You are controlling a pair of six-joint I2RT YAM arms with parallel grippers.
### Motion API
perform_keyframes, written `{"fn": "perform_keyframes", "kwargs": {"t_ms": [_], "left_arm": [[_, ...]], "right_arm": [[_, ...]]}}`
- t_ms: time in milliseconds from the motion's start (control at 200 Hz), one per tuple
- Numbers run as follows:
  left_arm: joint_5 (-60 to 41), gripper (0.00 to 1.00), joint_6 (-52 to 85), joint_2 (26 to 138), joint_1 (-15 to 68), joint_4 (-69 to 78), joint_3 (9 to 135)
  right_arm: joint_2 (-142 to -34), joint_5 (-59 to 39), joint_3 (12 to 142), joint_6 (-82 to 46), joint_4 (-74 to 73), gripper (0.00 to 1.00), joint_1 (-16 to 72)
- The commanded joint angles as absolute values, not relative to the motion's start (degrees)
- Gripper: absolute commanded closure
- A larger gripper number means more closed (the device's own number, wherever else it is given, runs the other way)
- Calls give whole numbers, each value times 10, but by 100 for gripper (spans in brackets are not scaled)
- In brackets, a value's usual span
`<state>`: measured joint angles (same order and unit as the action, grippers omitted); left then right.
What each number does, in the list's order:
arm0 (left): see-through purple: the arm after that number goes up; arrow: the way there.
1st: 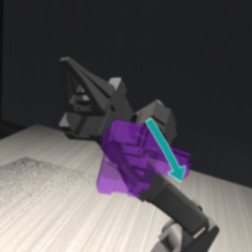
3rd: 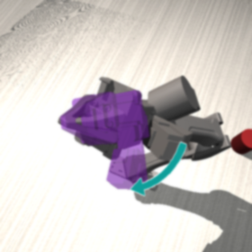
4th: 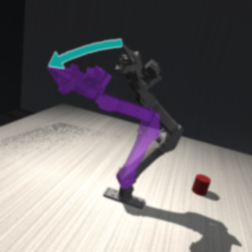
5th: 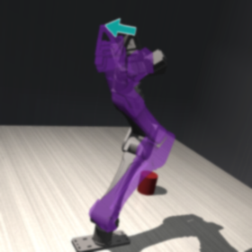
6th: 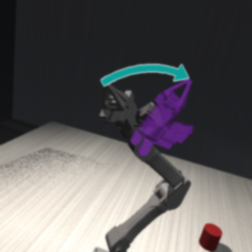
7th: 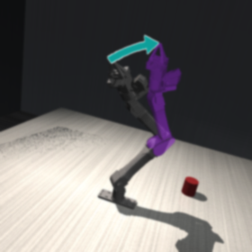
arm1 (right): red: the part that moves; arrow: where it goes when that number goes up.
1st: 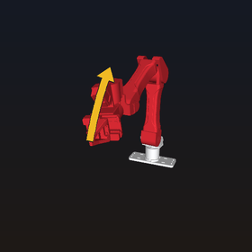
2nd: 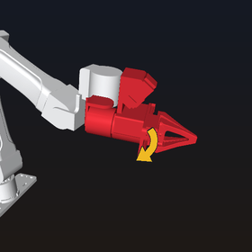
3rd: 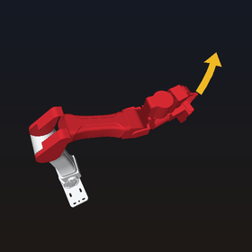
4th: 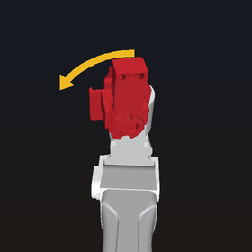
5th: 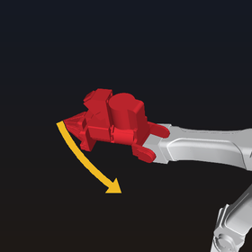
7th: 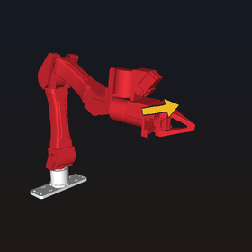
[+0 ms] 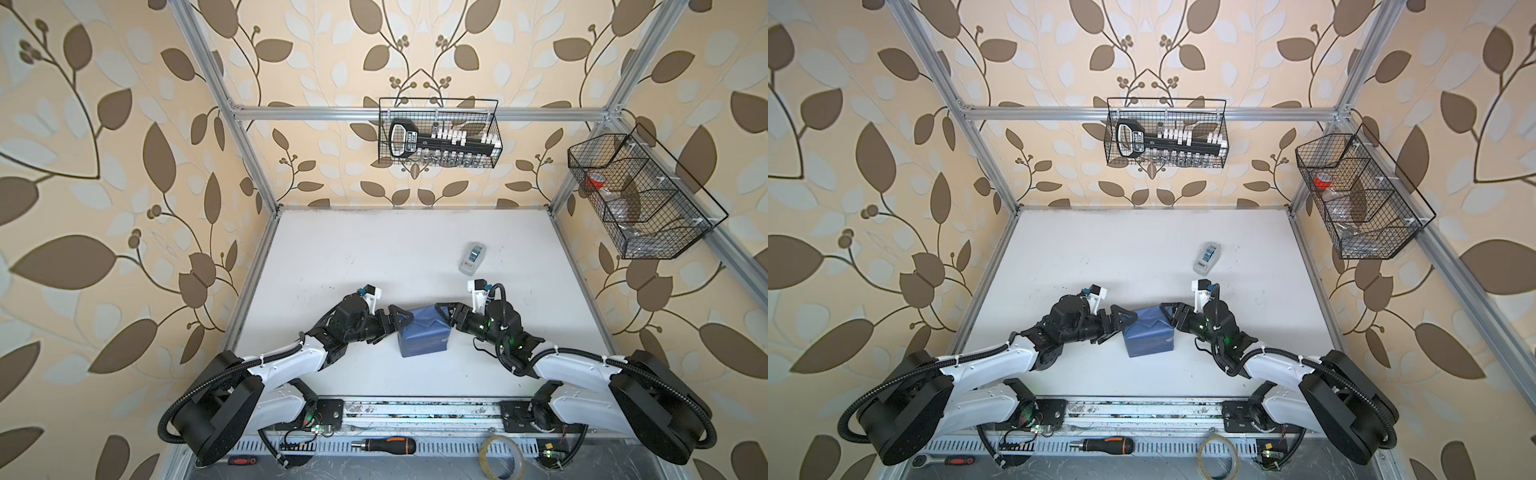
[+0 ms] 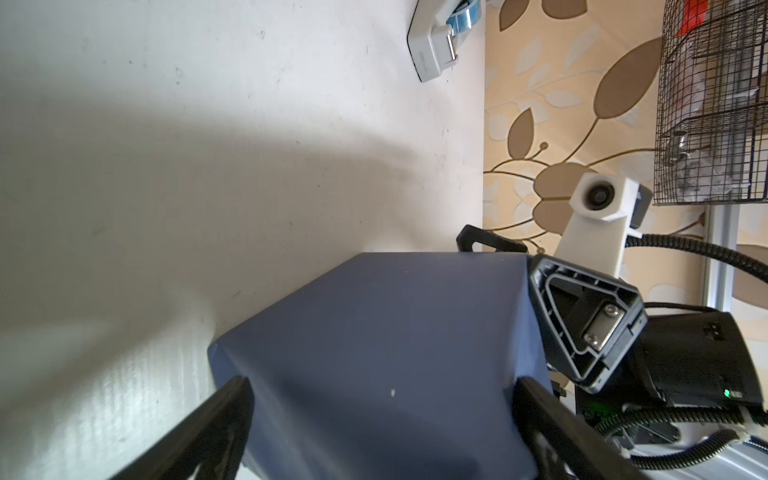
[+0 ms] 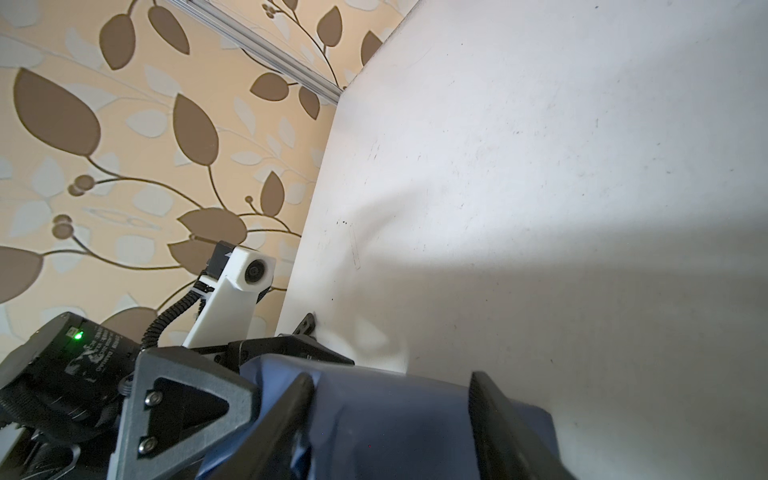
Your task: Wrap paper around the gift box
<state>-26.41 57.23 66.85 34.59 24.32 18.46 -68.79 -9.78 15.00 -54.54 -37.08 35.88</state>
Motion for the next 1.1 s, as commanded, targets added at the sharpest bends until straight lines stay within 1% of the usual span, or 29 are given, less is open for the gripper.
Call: {"fn": "perform_keyframes", "kwargs": {"t_ms": [0, 190, 285, 390, 580, 750, 800, 940, 1095], "left_arm": [[-251, 3, 565, 666, 353, 231, 165], [-245, 4, 554, 676, 355, 227, 153], [-243, 4, 553, 683, 357, 232, 153], [-243, 4, 550, 692, 362, 236, 157], [-244, 5, 549, 701, 367, 237, 161], [-246, 3, 562, 674, 367, 235, 166], [-246, 1, 569, 663, 367, 234, 170], [-248, 1, 589, 636, 367, 239, 184], [-260, 1, 593, 650, 367, 250, 196]], "right_arm": [[-679, -99, 152, -527, -302, 35, 361], [-622, -120, 184, -506, -243, 23, 357], [-612, -125, 188, -508, -230, 21, 365], [-633, -138, 187, -511, -241, 19, 376], [-667, -146, 165, -518, -265, 20, 391], [-662, -131, 121, -521, -284, 22, 394], [-663, -129, 116, -519, -287, 23, 395], [-661, -123, 108, -515, -291, 24, 395], [-666, -122, 106, -511, -294, 24, 395]]}}
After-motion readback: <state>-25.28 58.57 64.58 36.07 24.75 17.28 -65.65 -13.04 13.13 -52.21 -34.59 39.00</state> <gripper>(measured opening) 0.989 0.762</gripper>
